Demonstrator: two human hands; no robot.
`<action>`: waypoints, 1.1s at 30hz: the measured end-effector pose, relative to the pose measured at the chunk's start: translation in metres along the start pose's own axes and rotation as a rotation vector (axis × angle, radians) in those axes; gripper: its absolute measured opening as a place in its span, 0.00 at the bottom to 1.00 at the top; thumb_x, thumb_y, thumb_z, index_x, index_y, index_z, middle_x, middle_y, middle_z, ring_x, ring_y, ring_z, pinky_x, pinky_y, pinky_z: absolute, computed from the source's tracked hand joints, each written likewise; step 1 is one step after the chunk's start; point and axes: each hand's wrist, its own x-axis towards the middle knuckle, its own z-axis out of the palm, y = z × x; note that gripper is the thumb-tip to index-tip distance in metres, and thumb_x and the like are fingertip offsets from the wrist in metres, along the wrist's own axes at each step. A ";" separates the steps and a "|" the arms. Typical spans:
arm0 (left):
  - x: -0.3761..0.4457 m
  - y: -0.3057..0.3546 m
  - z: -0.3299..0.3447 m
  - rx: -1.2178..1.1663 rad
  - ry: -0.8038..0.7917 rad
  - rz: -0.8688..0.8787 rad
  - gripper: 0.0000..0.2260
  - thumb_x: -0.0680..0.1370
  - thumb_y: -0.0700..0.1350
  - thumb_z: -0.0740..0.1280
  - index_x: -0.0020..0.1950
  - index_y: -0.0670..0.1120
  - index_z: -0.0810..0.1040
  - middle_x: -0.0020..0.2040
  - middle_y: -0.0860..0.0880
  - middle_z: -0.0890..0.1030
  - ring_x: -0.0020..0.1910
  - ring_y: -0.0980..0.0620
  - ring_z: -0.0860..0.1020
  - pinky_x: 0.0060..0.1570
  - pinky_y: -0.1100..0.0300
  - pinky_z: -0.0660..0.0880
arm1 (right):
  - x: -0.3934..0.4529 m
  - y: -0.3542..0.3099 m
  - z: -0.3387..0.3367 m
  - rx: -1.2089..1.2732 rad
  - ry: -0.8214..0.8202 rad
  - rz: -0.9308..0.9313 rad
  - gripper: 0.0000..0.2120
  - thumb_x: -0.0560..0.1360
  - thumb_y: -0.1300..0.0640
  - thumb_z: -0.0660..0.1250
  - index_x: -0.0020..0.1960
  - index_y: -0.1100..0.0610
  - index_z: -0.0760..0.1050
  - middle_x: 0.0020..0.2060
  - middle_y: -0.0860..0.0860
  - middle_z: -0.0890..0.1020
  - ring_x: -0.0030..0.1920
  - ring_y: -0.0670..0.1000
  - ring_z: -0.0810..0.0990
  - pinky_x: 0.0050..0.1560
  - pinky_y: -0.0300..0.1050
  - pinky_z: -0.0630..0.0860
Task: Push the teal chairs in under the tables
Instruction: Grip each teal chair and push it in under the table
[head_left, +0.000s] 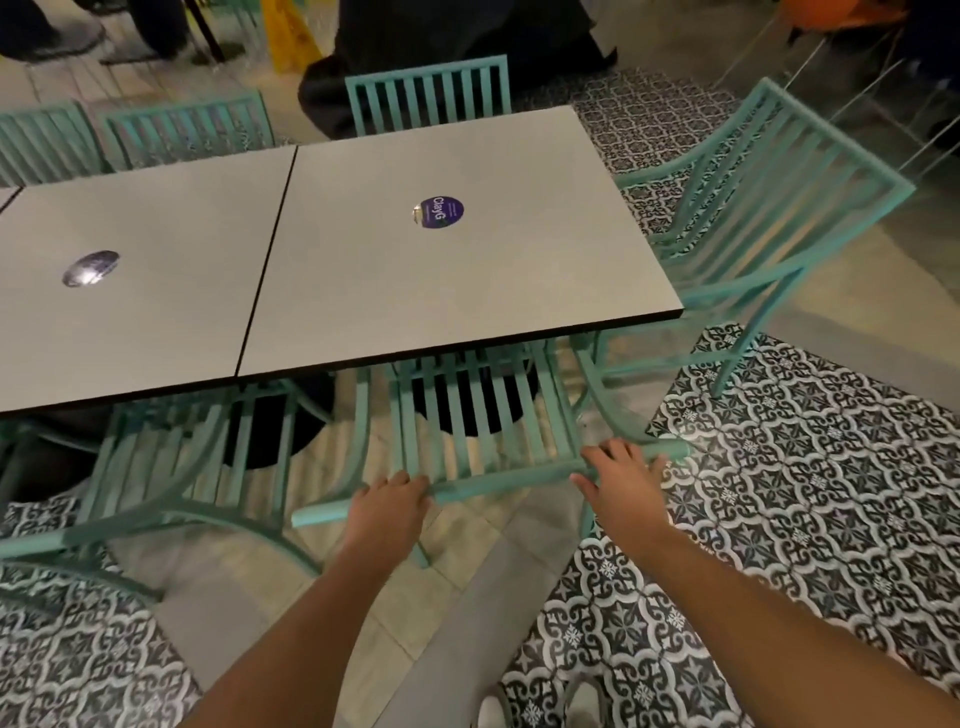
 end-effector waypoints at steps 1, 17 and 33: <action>0.001 0.003 -0.004 -0.014 -0.011 0.001 0.14 0.83 0.53 0.53 0.64 0.53 0.72 0.55 0.52 0.76 0.54 0.49 0.76 0.54 0.53 0.71 | -0.001 0.002 -0.003 0.025 0.001 0.003 0.18 0.80 0.44 0.57 0.67 0.48 0.69 0.63 0.48 0.71 0.68 0.51 0.64 0.72 0.65 0.51; 0.086 0.244 -0.080 0.067 0.062 0.438 0.20 0.82 0.55 0.56 0.70 0.49 0.70 0.64 0.49 0.74 0.58 0.49 0.75 0.52 0.54 0.74 | -0.045 0.206 -0.081 0.230 0.197 0.396 0.27 0.80 0.43 0.57 0.76 0.51 0.58 0.74 0.52 0.62 0.73 0.55 0.61 0.73 0.54 0.57; 0.252 0.605 -0.142 0.122 0.184 0.542 0.21 0.79 0.58 0.58 0.68 0.48 0.71 0.63 0.46 0.75 0.62 0.44 0.73 0.62 0.49 0.69 | 0.082 0.497 -0.238 0.106 0.201 0.277 0.30 0.80 0.43 0.57 0.78 0.49 0.51 0.77 0.51 0.57 0.75 0.54 0.55 0.74 0.51 0.52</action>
